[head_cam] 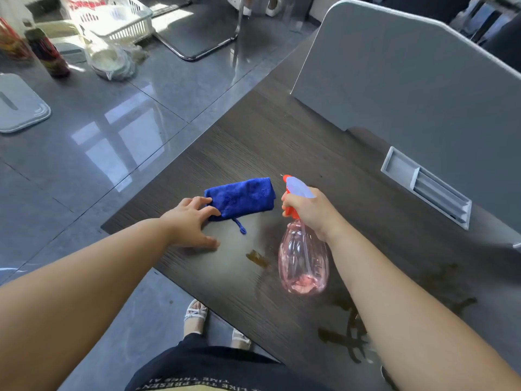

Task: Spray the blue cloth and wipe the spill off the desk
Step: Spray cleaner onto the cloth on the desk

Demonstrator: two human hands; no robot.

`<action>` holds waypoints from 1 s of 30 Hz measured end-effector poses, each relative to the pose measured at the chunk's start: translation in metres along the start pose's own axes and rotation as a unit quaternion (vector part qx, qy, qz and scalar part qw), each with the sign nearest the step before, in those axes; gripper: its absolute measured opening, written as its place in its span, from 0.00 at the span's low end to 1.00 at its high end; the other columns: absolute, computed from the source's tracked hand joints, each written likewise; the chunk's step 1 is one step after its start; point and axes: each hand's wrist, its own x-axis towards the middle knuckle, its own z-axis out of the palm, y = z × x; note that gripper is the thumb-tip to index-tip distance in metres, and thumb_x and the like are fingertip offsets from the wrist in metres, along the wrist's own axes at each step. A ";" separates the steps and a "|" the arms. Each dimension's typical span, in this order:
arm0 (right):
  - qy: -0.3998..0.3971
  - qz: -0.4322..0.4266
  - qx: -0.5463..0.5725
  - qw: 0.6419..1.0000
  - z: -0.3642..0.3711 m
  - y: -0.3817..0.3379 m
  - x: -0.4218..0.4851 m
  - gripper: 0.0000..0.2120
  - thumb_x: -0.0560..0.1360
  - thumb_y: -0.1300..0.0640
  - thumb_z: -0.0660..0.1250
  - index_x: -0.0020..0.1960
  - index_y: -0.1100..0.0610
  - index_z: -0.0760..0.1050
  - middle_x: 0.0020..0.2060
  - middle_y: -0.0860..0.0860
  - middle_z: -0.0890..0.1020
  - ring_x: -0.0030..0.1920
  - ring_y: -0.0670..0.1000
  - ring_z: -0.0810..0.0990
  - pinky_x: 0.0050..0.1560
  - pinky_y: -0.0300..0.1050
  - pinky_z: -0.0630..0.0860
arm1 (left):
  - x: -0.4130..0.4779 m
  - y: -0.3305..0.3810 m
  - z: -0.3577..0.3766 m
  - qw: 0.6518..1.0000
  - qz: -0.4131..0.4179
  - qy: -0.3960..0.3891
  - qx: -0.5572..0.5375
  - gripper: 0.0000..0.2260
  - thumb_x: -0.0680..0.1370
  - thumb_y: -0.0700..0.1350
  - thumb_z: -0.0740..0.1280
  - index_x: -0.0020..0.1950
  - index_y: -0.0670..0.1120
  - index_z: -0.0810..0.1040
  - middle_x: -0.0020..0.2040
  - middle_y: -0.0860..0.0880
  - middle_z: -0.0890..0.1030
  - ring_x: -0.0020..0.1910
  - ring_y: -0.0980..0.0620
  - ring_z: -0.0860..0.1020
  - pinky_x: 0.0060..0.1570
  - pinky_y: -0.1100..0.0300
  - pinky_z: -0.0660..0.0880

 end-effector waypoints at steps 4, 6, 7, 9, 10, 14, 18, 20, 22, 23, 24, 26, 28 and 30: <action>-0.012 -0.009 -0.014 1.000 -0.011 -0.012 0.009 0.22 0.72 0.62 0.62 0.66 0.56 0.71 0.38 0.52 0.76 0.38 0.51 0.74 0.46 0.46 0.73 | 0.002 0.002 -0.004 1.000 -0.005 -0.005 0.001 0.32 0.70 0.64 0.67 0.71 0.59 0.61 0.75 0.53 0.54 0.73 0.47 0.52 0.67 0.50 0.63; -0.046 0.025 -0.028 0.998 -0.010 -0.016 0.012 0.17 0.71 0.62 0.64 0.60 0.62 0.75 0.36 0.54 0.78 0.38 0.52 0.77 0.45 0.46 0.73 | 0.004 0.001 -0.005 1.000 -0.004 -0.008 0.001 0.32 0.70 0.64 0.67 0.70 0.58 0.62 0.74 0.53 0.55 0.73 0.47 0.53 0.67 0.50 0.64; -0.067 0.045 -0.035 0.996 -0.009 -0.016 0.012 0.15 0.71 0.62 0.65 0.57 0.65 0.76 0.35 0.55 0.79 0.38 0.53 0.78 0.44 0.45 0.73 | 0.005 0.001 -0.005 1.000 -0.003 -0.010 0.002 0.32 0.70 0.64 0.67 0.70 0.58 0.62 0.74 0.53 0.55 0.72 0.47 0.54 0.66 0.50 0.65; -0.113 0.078 -0.036 0.990 -0.007 -0.016 0.011 0.08 0.71 0.62 0.67 0.50 0.61 0.79 0.34 0.56 0.81 0.39 0.55 0.79 0.40 0.42 0.75 | 0.006 0.001 -0.004 1.000 -0.003 -0.014 0.005 0.32 0.70 0.64 0.67 0.70 0.58 0.61 0.74 0.52 0.54 0.72 0.46 0.54 0.66 0.50 0.65; -0.135 0.090 -0.038 0.986 -0.006 -0.015 0.010 0.08 0.71 0.62 0.67 0.50 0.56 0.78 0.34 0.57 0.81 0.39 0.56 0.80 0.40 0.42 0.75 | 0.006 0.001 -0.004 1.000 -0.002 -0.014 0.007 0.32 0.70 0.64 0.67 0.70 0.58 0.61 0.74 0.52 0.54 0.72 0.46 0.54 0.66 0.49 0.65; -0.177 0.111 -0.095 0.973 0.005 -0.002 0.014 0.14 0.71 0.60 0.66 0.54 0.46 0.73 0.36 0.55 0.80 0.39 0.54 0.80 0.44 0.48 0.73 | 0.007 0.000 -0.005 1.000 0.000 -0.017 0.006 0.32 0.70 0.64 0.67 0.70 0.58 0.61 0.74 0.52 0.54 0.72 0.46 0.53 0.66 0.49 0.65; -0.142 0.095 -0.112 0.979 0.013 0.002 0.017 0.17 0.71 0.61 0.63 0.60 0.60 0.72 0.35 0.57 0.78 0.37 0.55 0.77 0.43 0.49 0.73 | 0.008 -0.001 -0.006 1.000 0.000 -0.021 0.008 0.31 0.70 0.65 0.66 0.70 0.59 0.61 0.74 0.52 0.54 0.72 0.46 0.53 0.65 0.49 0.66; -0.116 0.100 -0.095 0.984 0.014 0.003 0.019 0.18 0.71 0.61 0.62 0.60 0.62 0.71 0.35 0.57 0.77 0.36 0.55 0.76 0.41 0.48 0.74 | 0.008 0.000 -0.006 1.000 0.001 -0.022 0.008 0.31 0.70 0.65 0.66 0.70 0.59 0.61 0.74 0.52 0.54 0.72 0.46 0.53 0.65 0.49 0.66; -0.094 0.100 -0.068 0.988 0.013 0.001 0.020 0.14 0.72 0.61 0.63 0.57 0.64 0.72 0.36 0.57 0.77 0.36 0.55 0.76 0.37 0.43 0.71 | 0.007 0.000 -0.006 1.000 0.003 -0.022 0.009 0.31 0.70 0.65 0.66 0.70 0.59 0.61 0.74 0.52 0.53 0.72 0.46 0.53 0.66 0.49 0.66; -0.088 0.097 -0.066 0.989 0.012 0.000 0.020 0.12 0.72 0.61 0.64 0.54 0.64 0.73 0.37 0.57 0.77 0.37 0.54 0.76 0.36 0.42 0.70 | 0.007 -0.001 -0.006 1.000 0.004 -0.022 0.009 0.31 0.70 0.65 0.66 0.70 0.59 0.61 0.74 0.52 0.53 0.72 0.46 0.53 0.66 0.48 0.66; -0.084 0.092 -0.074 0.989 0.010 -0.001 0.021 0.09 0.72 0.59 0.64 0.50 0.61 0.76 0.37 0.56 0.78 0.37 0.53 0.77 0.36 0.42 0.70 | 0.007 -0.001 -0.006 1.000 0.004 -0.022 0.009 0.31 0.71 0.65 0.66 0.70 0.59 0.61 0.74 0.52 0.53 0.72 0.46 0.52 0.66 0.48 0.65; -0.069 0.077 -0.083 0.991 0.003 -0.004 0.022 0.06 0.72 0.56 0.66 0.44 0.58 0.77 0.37 0.54 0.80 0.37 0.50 0.77 0.36 0.41 0.70 | 0.007 -0.001 -0.007 1.000 0.004 -0.022 0.008 0.31 0.71 0.64 0.66 0.70 0.59 0.61 0.74 0.52 0.53 0.72 0.46 0.52 0.66 0.49 0.65; -0.048 0.039 -0.067 0.996 -0.007 -0.010 0.024 0.06 0.72 0.54 0.65 0.46 0.55 0.77 0.36 0.50 0.79 0.35 0.47 0.75 0.35 0.38 0.69 | 0.007 -0.001 -0.007 1.000 0.004 -0.023 0.006 0.31 0.71 0.64 0.66 0.70 0.59 0.61 0.74 0.52 0.54 0.73 0.46 0.52 0.67 0.49 0.65; -0.027 -0.028 -0.058 0.998 -0.018 -0.017 0.024 0.05 0.74 0.52 0.65 0.49 0.51 0.74 0.39 0.46 0.77 0.37 0.46 0.73 0.38 0.36 0.70 | 0.007 0.001 -0.007 1.000 0.000 -0.021 0.002 0.31 0.71 0.64 0.66 0.70 0.58 0.61 0.74 0.53 0.55 0.72 0.47 0.54 0.66 0.50 0.65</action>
